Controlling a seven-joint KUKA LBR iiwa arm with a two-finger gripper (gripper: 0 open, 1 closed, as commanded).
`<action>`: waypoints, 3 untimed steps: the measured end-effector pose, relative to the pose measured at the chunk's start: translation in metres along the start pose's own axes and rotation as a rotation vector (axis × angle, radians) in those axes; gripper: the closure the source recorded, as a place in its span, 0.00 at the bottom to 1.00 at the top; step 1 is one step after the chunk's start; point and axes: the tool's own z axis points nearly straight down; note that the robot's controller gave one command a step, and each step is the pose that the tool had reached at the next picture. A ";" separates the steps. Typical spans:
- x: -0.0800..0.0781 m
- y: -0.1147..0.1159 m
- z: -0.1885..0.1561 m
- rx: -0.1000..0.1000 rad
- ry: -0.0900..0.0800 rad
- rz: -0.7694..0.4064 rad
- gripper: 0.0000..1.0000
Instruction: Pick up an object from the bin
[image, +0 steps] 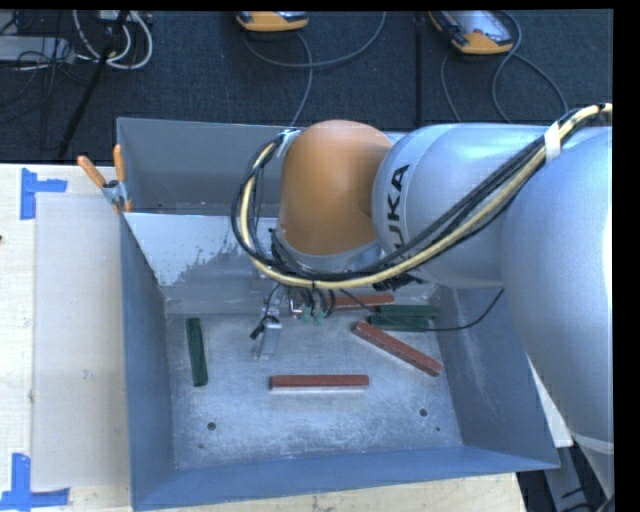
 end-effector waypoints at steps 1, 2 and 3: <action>0.028 -0.046 0.051 0.004 0.014 0.003 0.00; 0.013 -0.103 0.096 0.004 0.011 -0.039 0.00; 0.083 -0.085 0.097 0.003 0.014 0.074 0.00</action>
Offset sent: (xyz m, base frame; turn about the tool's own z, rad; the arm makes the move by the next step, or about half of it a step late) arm -0.0293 -0.0417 -0.0471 0.0001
